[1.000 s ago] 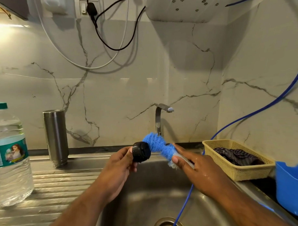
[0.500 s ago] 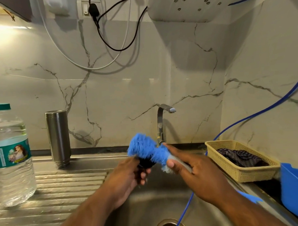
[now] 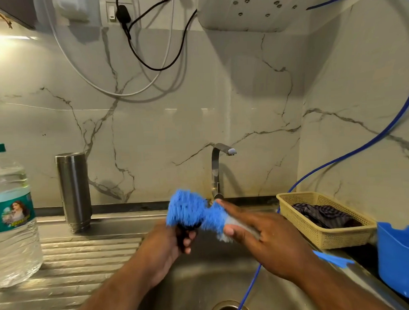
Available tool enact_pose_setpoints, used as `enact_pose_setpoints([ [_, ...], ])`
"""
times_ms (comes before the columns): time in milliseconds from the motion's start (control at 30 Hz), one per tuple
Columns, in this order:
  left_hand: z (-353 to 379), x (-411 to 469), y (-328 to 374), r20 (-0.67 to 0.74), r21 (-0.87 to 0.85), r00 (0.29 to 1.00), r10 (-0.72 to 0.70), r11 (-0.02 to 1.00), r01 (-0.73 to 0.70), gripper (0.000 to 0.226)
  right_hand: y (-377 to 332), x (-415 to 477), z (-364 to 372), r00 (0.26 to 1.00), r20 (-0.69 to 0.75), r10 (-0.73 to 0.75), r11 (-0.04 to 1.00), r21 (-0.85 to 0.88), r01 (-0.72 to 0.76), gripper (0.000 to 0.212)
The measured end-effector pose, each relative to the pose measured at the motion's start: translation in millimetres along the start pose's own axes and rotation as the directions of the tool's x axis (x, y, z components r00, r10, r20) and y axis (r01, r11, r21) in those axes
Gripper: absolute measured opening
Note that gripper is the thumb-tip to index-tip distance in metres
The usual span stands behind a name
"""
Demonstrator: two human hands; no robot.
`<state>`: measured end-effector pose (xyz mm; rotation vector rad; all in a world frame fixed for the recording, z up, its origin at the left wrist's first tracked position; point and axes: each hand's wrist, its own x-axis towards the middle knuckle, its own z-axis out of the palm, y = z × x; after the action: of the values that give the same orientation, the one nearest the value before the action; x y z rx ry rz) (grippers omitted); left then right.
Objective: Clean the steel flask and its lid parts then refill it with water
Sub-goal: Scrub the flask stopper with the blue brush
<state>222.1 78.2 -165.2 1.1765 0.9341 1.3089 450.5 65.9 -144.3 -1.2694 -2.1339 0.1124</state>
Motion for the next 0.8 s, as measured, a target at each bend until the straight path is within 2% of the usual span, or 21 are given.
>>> enact_pose_setpoints([
  [133,-1,3,0,0.020,0.047,1.000,0.020,0.999,-0.021,0.037,6,3,-2,0.994,-0.077,0.076,0.997,0.007,-0.075,0.057],
  [200,-3,4,-1,-0.008,0.039,0.999,0.032,0.999,-0.032,0.035,4,0,-4,0.998,-0.045,0.037,0.999,-0.013,-0.038,0.052],
  [300,-5,6,-2,-0.024,0.041,0.999,0.041,0.998,-0.040,0.031,-2,1,-3,1.000,-0.027,0.006,0.997,-0.078,-0.008,0.055],
  [367,-5,6,-2,0.004,0.035,0.999,0.039,0.999,-0.039,0.033,1,3,-1,0.995,-0.071,0.066,0.997,-0.035,-0.068,0.056],
  [500,-7,7,-4,-0.052,-0.003,0.998,0.042,0.999,-0.042,0.027,2,-2,3,1.000,-0.020,-0.016,0.999,-0.030,0.015,0.052],
  [600,-8,10,-5,-0.046,0.023,0.997,0.060,0.998,-0.059,0.026,8,4,8,0.996,-0.060,0.063,0.998,0.009,-0.063,0.046],
  [667,-9,11,-5,-0.037,0.052,0.997,0.075,0.996,-0.073,0.024,10,5,7,0.994,-0.064,0.087,0.996,0.008,-0.086,0.052],
  [800,-14,11,-6,0.024,0.138,0.991,0.133,0.981,-0.135,0.022,7,3,7,0.999,-0.002,0.035,0.999,-0.026,-0.036,0.061],
])
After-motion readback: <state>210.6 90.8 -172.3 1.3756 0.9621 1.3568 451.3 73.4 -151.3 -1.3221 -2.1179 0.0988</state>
